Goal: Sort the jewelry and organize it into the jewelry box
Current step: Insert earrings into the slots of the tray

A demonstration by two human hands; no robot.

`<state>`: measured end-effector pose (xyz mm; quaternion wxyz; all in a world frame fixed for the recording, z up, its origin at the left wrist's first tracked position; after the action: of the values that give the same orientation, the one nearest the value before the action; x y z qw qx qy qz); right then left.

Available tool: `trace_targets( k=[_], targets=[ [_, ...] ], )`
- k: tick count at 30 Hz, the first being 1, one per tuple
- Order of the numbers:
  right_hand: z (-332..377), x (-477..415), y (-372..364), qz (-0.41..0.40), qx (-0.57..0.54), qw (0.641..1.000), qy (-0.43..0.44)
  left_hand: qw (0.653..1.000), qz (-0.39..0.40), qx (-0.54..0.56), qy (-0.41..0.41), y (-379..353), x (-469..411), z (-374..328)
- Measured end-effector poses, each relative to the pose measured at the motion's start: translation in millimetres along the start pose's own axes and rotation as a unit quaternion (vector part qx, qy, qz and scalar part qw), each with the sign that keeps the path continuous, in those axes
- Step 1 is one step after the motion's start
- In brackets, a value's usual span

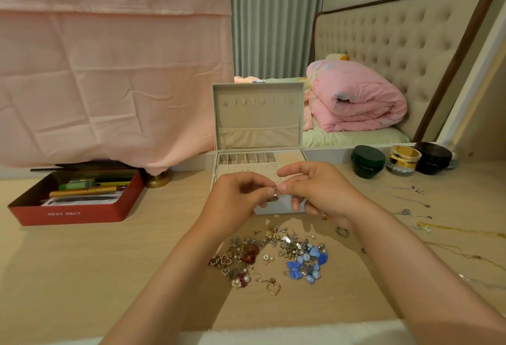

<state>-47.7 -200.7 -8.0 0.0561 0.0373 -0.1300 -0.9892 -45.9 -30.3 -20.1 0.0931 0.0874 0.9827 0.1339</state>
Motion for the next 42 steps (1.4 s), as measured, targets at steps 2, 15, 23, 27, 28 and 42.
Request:
trace_targets(
  k=[2, 15, 23, 27, 28, 42],
  targets=[
    [4.2, -0.6, -1.2, -0.032, 0.033, 0.998, 0.042, 1.0, -0.006, 0.02, 0.023, 0.2, 0.0, 2.5],
    [21.3, -2.3, 2.3, -0.055, 0.188, 0.962, 0.189, 0.971, 0.046, 0.189, 0.141, -3.8, -3.4, 4.1],
    [22.0, -21.0, 16.5, -0.104, 0.211, 0.953, 0.193, 0.994, -0.01, 0.085, 0.064, 2.7, -31.3, -6.3],
    [-8.2, -34.7, 23.0, -0.104, 0.256, 0.953, 0.123, 0.969, -0.044, -0.242, -0.018, -2.5, -45.6, 0.2],
    [-14.7, -36.3, 20.9, -0.096, 0.25, 0.957, 0.114, 0.955, -0.033, -0.293, -0.034, -6.3, -47.7, 5.4],
    [-12.6, -41.3, 3.9, -0.074, 0.314, 0.931, 0.17, 0.917, -0.032, -0.379, -0.117, -9.4, -47.0, 18.2]
  ],
)
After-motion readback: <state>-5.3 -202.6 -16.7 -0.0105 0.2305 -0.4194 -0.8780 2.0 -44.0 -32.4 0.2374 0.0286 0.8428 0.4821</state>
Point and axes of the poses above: each hand's wrist, its own x-axis away from the middle knuckle, its own y-axis out of the back of the hand, z = x × y, the point moved 5 cm from there along -x, towards the middle knuckle, and after that the axes turned 4 degrees about y, right-handed, at the moved point
